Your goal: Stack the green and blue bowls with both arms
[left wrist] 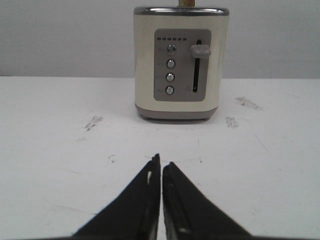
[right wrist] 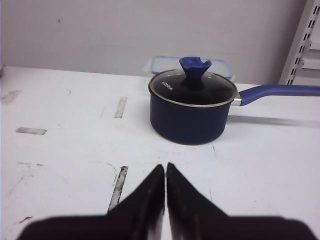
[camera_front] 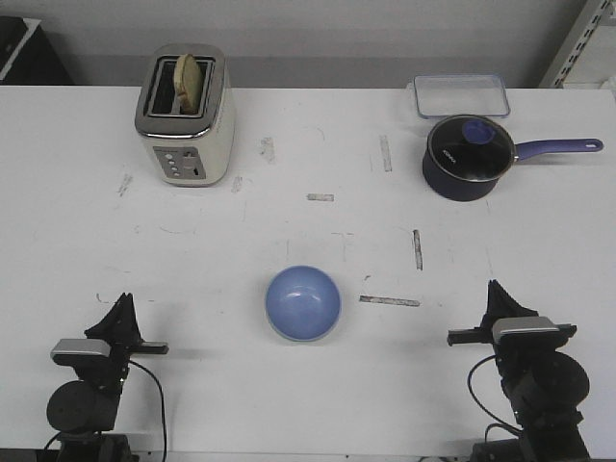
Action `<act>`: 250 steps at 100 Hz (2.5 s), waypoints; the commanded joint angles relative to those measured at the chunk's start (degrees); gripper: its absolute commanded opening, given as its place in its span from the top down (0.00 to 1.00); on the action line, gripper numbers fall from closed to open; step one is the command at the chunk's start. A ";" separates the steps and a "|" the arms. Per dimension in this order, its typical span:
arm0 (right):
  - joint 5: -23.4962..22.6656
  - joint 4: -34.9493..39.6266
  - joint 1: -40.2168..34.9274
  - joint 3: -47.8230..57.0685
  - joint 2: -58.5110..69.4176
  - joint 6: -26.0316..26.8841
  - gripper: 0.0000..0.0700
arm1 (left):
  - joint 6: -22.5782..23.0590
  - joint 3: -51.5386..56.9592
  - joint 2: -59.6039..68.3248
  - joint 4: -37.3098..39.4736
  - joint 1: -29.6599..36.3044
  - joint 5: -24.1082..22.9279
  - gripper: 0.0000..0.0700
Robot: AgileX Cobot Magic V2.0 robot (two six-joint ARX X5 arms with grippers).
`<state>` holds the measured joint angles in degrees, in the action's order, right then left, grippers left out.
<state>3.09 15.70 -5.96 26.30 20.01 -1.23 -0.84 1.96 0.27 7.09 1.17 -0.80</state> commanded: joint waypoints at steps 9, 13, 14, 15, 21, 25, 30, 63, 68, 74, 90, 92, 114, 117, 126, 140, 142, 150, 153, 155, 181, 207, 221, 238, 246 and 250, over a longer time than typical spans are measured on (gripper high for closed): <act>-0.02 -0.74 -0.07 0.26 0.22 0.31 1.00 | -0.07 -1.22 -0.09 0.52 0.07 0.20 1.00; -0.04 -0.74 -0.07 0.26 0.24 0.31 1.00 | -0.09 -1.22 -0.09 0.52 0.07 0.20 1.00; -0.04 -0.72 -0.07 0.26 0.24 0.31 1.00 | -0.07 -1.22 -0.09 0.52 0.07 0.20 1.00; -0.04 -0.72 -0.07 0.26 0.24 0.28 1.00 | -0.07 -1.22 -0.09 0.52 0.07 0.20 1.00; -0.04 -0.74 -0.07 0.26 0.24 0.31 1.00 | -0.07 -1.22 -0.09 0.52 0.07 0.20 1.00; -0.04 -0.74 -0.09 0.26 0.24 0.31 1.00 | -0.09 -1.22 -0.09 0.52 0.07 0.20 1.00; -0.04 -0.74 -0.07 0.26 0.22 0.31 1.00 | -0.07 -1.22 -0.09 0.52 0.07 0.20 1.00; -0.02 -0.74 -0.09 0.26 0.24 0.31 1.00 | -0.09 -1.22 -0.09 0.52 0.07 0.20 1.00; -0.02 -0.74 -0.07 0.26 0.24 0.31 1.00 | -0.07 -1.22 -0.09 0.50 0.07 0.20 1.00; -0.04 -0.74 -0.09 0.26 0.24 0.31 1.00 | -0.07 -1.22 -0.09 0.52 0.07 0.20 1.00; 0.37 -0.72 -0.07 0.26 0.24 -1.62 1.00 | -0.07 -1.22 -0.09 0.52 0.07 0.20 1.00; 0.46 -0.79 -0.02 0.26 0.22 -1.95 1.00 | -0.07 -1.22 -0.09 0.52 0.07 0.20 1.00; 1.09 -1.57 1.31 0.02 0.22 -2.10 1.00 | -0.07 -1.22 -0.09 0.52 0.07 0.20 1.00; 1.42 -1.60 1.77 -0.20 0.22 -2.08 1.00 | -0.07 -1.22 -0.09 0.52 0.07 0.20 1.00; 1.46 -2.75 3.43 -2.05 -0.39 -2.23 1.00 | -0.07 -1.22 -0.09 0.52 0.07 0.20 1.00; 1.42 -8.39 5.66 -9.27 -3.74 -2.21 1.00 | -0.09 -1.22 -0.09 0.52 0.07 0.20 1.00; 1.40 -9.46 5.86 -10.56 -4.42 -2.08 1.00 | -0.07 -1.22 -0.09 0.52 0.07 0.20 1.00; 1.38 -13.38 6.10 -15.67 -7.63 -1.09 1.00 | -0.07 -1.22 -0.09 0.52 0.07 0.20 1.00; 1.36 -14.84 6.08 -17.79 -9.20 -0.59 1.00 | -0.09 -1.22 -0.09 0.52 0.07 0.20 1.00; 1.33 -15.47 6.08 -18.67 -9.88 -0.33 1.00 | -0.07 -1.22 -0.09 0.52 0.07 0.20 1.00; 1.46 -12.22 6.43 -25.57 -19.93 3.21 1.00 | -0.07 -1.20 -0.09 0.50 0.07 0.20 1.00; 1.42 -12.68 6.54 -25.57 -19.93 4.55 1.00 | -0.07 -1.20 -0.09 0.48 0.07 0.20 1.00; 1.44 -12.68 6.51 -25.57 -19.93 4.46 1.00 | -0.07 -1.20 -0.09 0.48 0.07 0.20 1.00; 1.44 -12.68 6.51 -25.57 -19.93 4.46 1.00 | -0.07 -1.20 -0.09 0.48 0.07 0.20 1.00; 1.44 -12.68 6.51 -25.57 -19.93 4.46 1.00 | -0.07 -1.20 -0.09 0.48 0.07 0.20 1.00; 1.44 -12.68 6.51 -25.57 -19.93 4.46 1.00 | -0.07 -1.20 -0.09 0.48 0.07 0.20 1.00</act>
<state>4.51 3.75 0.47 0.84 0.03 2.42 -0.84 1.96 0.30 6.83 1.19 -0.69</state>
